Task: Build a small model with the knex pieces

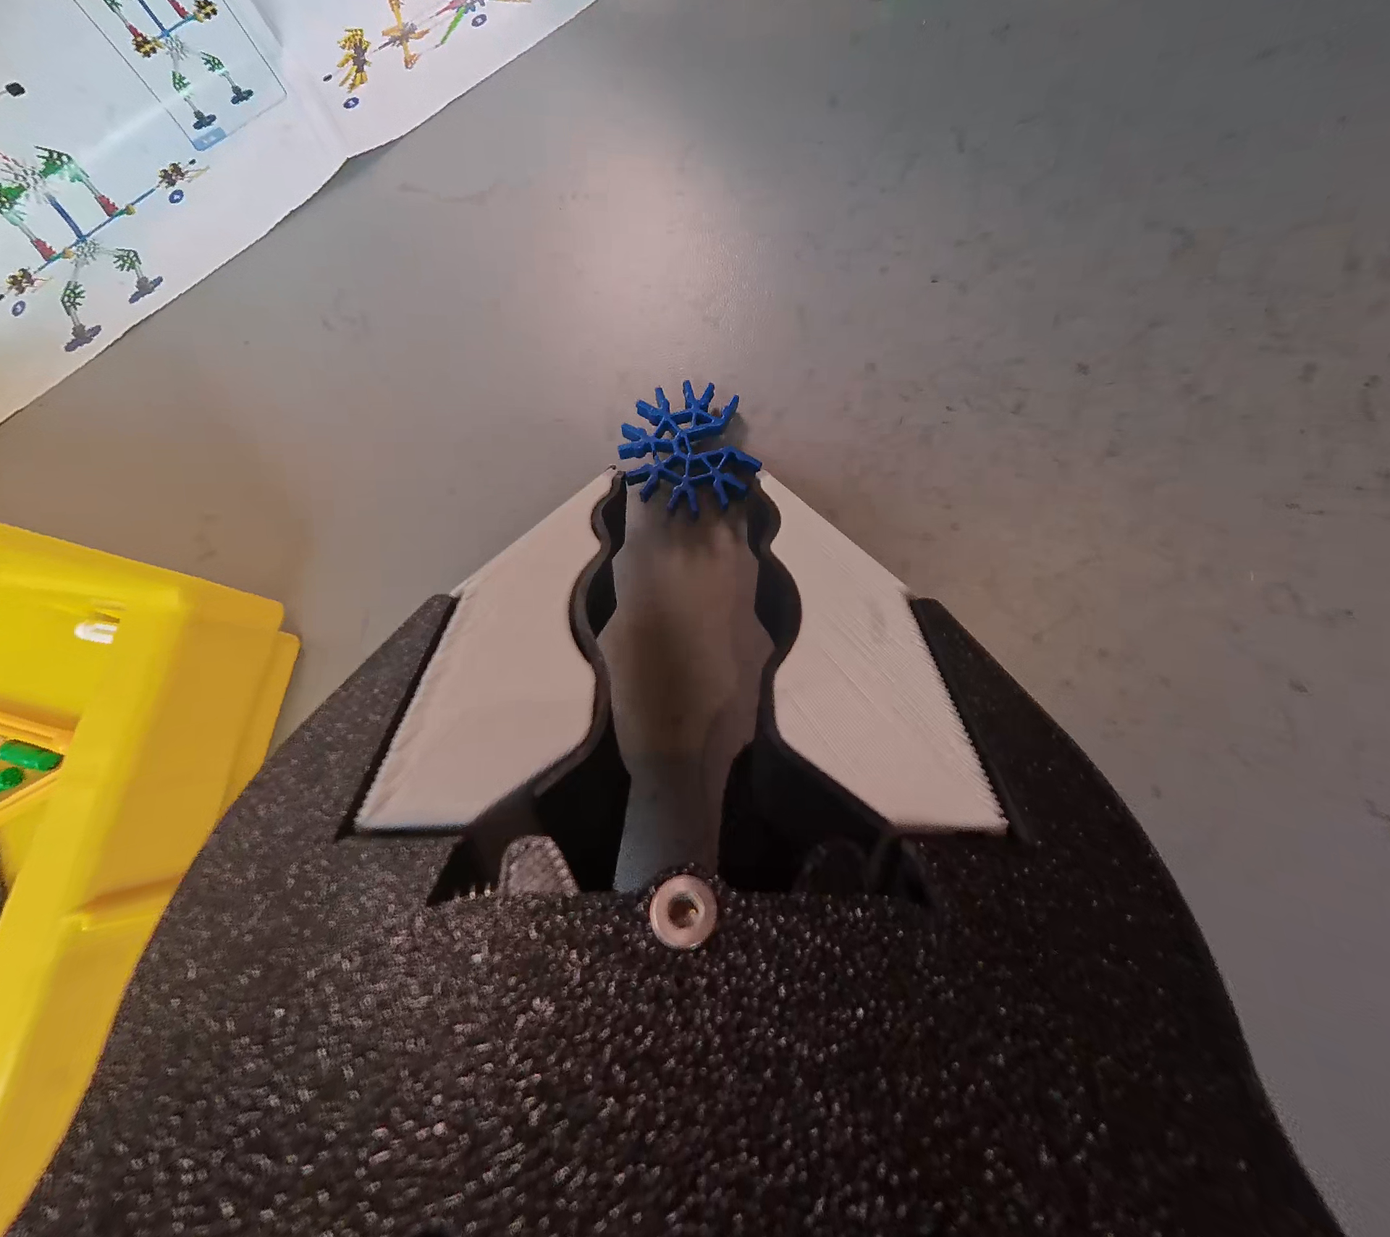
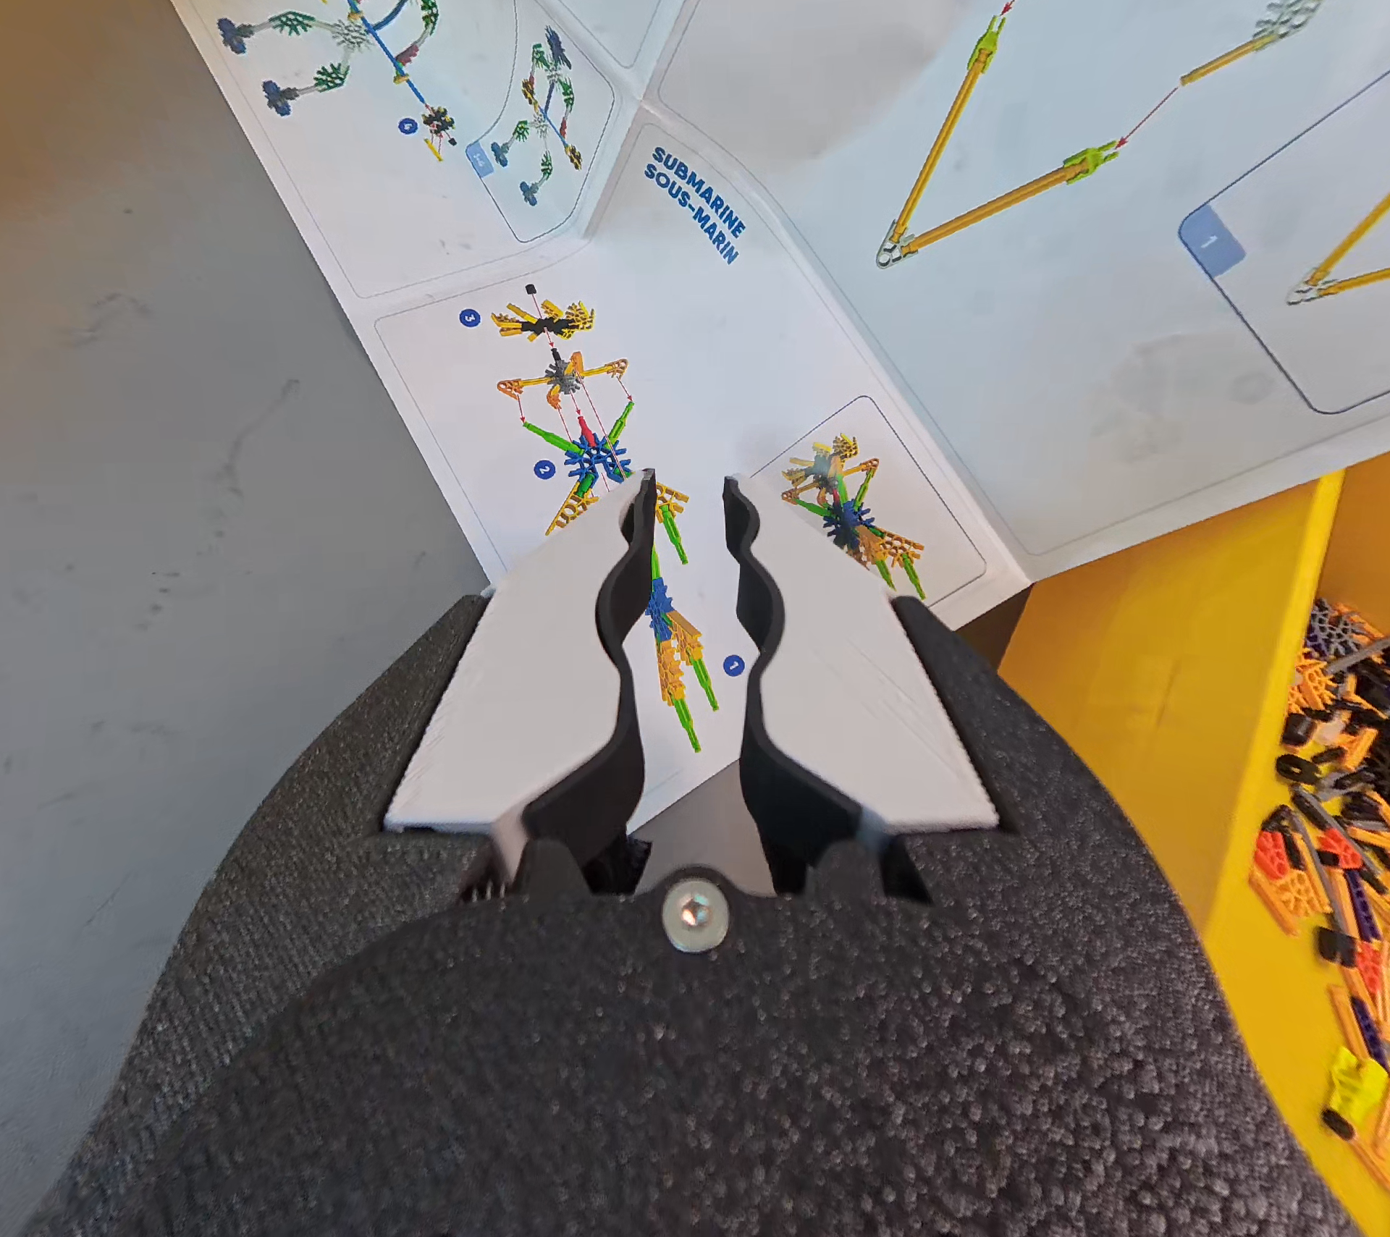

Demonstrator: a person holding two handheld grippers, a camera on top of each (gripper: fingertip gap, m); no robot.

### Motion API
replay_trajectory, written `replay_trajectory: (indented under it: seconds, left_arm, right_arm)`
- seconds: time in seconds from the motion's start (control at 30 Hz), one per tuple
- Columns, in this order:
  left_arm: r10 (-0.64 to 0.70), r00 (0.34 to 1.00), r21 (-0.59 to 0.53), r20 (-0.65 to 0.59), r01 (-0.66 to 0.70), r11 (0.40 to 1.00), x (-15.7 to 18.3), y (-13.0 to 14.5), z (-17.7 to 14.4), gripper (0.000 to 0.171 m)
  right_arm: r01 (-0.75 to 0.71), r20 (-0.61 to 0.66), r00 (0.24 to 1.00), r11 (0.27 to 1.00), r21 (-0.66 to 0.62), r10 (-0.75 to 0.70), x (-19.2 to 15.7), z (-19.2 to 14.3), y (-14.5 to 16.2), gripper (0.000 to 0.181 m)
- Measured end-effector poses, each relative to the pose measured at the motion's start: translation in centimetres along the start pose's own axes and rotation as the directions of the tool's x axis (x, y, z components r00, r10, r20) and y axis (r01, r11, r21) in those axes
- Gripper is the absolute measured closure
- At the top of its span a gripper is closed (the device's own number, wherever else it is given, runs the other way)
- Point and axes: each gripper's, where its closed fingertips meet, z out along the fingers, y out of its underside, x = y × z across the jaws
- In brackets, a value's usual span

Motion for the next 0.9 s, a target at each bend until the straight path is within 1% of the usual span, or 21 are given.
replay_trajectory:
  seconds: [0.1, 0.2, 0.27, 0.3, 0.33, 0.37, 0.4, 0.47, 0.53, 0.63, 0.7, 0.77, 0.8, 0.9]
  left_arm:
    - [0.023, 1.000, 0.000, 0.005, -0.023, 1.000, 0.0, 0.1, -0.2, 0.139]
    - [0.006, 1.000, -0.001, -0.008, -0.006, 1.000, -0.1, 0.3, -0.4, 0.139]
    - [0.001, 1.000, -0.003, -0.009, -0.002, 1.000, -0.2, 0.4, -0.5, 0.139]
    - [-0.002, 1.000, -0.004, -0.008, 0.002, 1.000, -0.2, 0.5, -0.6, 0.139]
    - [-0.006, 1.000, -0.007, -0.006, 0.005, 1.000, -0.3, 0.6, -0.6, 0.139]
    - [-0.005, 1.000, -0.010, -0.002, 0.005, 1.000, -0.3, 0.7, -0.7, 0.139]
    - [-0.001, 1.000, -0.013, 0.003, 0.001, 1.000, -0.4, 0.8, -0.8, 0.139]
    - [0.004, 1.000, -0.019, 0.009, -0.004, 1.000, -0.5, 0.9, -0.9, 0.139]
    - [-0.001, 1.000, -0.025, 0.011, 0.002, 1.000, -0.7, 1.0, -1.0, 0.139]
    - [-0.022, 1.000, -0.031, 0.018, 0.023, 0.999, -1.1, 1.3, -1.2, 0.139]
    - [-0.044, 0.999, -0.034, 0.020, 0.045, 0.998, -1.4, 1.5, -1.2, 0.139]
    - [-0.053, 0.998, -0.037, 0.028, 0.054, 0.998, -1.7, 1.6, -1.3, 0.139]
    - [-0.053, 0.998, -0.038, 0.031, 0.055, 0.998, -1.8, 1.7, -1.4, 0.139]
    - [-0.059, 0.998, -0.037, 0.030, 0.060, 0.998, -1.9, 1.7, -1.4, 0.139]
  right_arm:
    - [-0.010, 0.019, 1.000, 1.000, -0.004, 0.010, -0.3, -0.1, 0.0, 0.164]
    - [-0.024, 0.055, 0.998, 1.000, -0.009, 0.024, -0.9, -0.5, -0.1, 0.161]
    - [-0.019, 0.049, 0.999, 1.000, 0.014, 0.019, -0.9, -0.9, -0.7, 0.162]
    - [-0.019, 0.021, 1.000, 0.997, 0.071, 0.017, -0.5, -1.5, -1.7, 0.167]
    - [-0.019, -0.003, 1.000, 0.986, 0.164, 0.019, -0.2, -2.6, -3.3, 0.173]
    - [-0.022, -0.018, 0.999, 0.967, 0.252, 0.027, 0.1, -4.1, -5.0, 0.173]
    - [-0.027, -0.027, 0.999, 0.950, 0.311, 0.037, 0.4, -5.5, -6.3, 0.173]
    - [-0.022, -0.022, 0.999, 0.933, 0.358, 0.032, 0.4, -7.3, -7.7, 0.173]
    - [-0.005, -0.005, 1.000, 0.949, 0.316, 0.007, 0.0, -7.4, -7.2, 0.173]
    - [0.005, -0.015, 1.000, 0.968, 0.249, -0.001, -0.2, -5.7, -5.7, 0.173]
    - [0.022, -0.059, 0.998, 0.969, 0.245, -0.008, 0.1, -4.9, -5.3, 0.175]
    - [0.040, -0.107, 0.994, 0.962, 0.269, -0.012, 0.6, -4.9, -5.5, 0.177]
    - [0.039, -0.111, 0.994, 0.962, 0.271, -0.009, 0.6, -4.8, -5.5, 0.177]
    - [0.013, -0.065, 0.998, 0.969, 0.249, 0.004, -0.1, -4.0, -4.9, 0.177]
